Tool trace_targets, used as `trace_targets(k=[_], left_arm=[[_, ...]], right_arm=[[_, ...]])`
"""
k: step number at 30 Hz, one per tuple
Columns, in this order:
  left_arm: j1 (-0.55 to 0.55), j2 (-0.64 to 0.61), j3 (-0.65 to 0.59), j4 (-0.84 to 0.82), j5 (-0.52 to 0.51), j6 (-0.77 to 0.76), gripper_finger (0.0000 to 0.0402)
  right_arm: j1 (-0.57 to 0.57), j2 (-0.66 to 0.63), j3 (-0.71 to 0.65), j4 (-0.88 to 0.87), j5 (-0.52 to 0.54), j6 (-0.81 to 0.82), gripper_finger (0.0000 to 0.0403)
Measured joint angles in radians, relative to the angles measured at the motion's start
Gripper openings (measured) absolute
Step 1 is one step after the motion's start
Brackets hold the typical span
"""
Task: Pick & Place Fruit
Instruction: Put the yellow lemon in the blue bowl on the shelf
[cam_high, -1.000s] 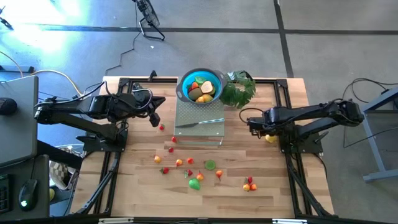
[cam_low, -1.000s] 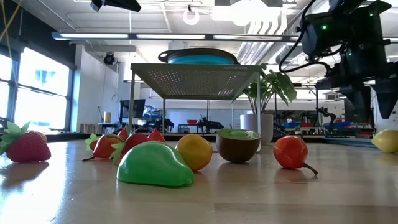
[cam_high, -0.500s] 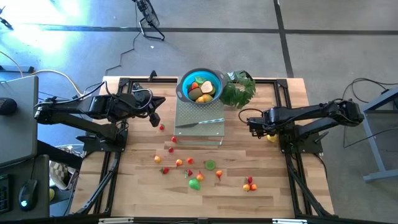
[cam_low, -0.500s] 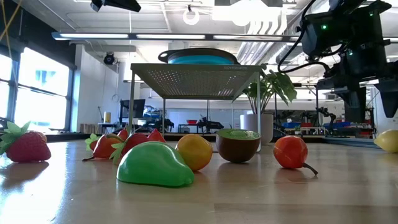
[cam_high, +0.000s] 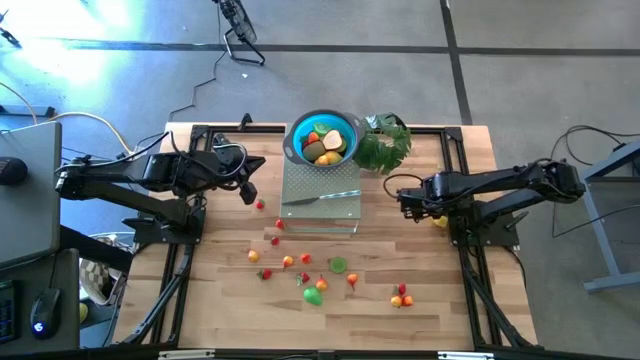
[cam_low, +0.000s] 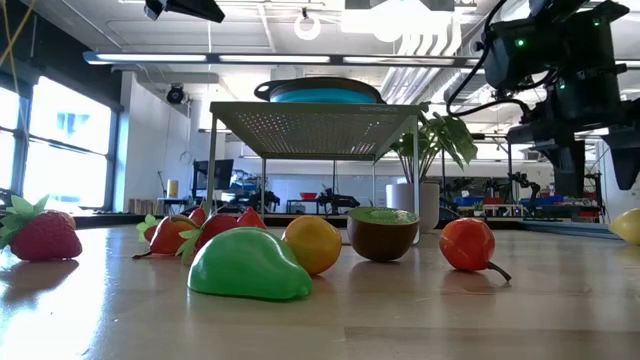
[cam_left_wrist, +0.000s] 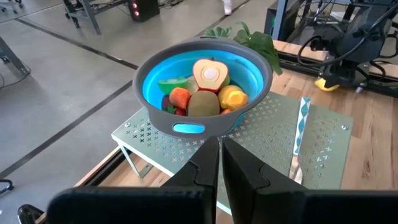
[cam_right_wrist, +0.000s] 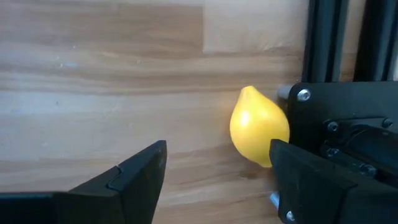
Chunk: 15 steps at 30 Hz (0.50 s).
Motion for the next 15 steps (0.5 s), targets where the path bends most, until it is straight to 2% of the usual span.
trace_targets(k=[7,15], left_arm=[[0.000,0.000,0.000,0.001,0.000,0.000,0.0014],[0.000,0.000,0.000,0.001,0.000,0.000,0.0014]], right_arm=[[0.000,0.000,0.000,-0.010,0.038,-0.044,0.0280],[0.000,0.022,-0.024,0.031,0.002,-0.054,0.0279]])
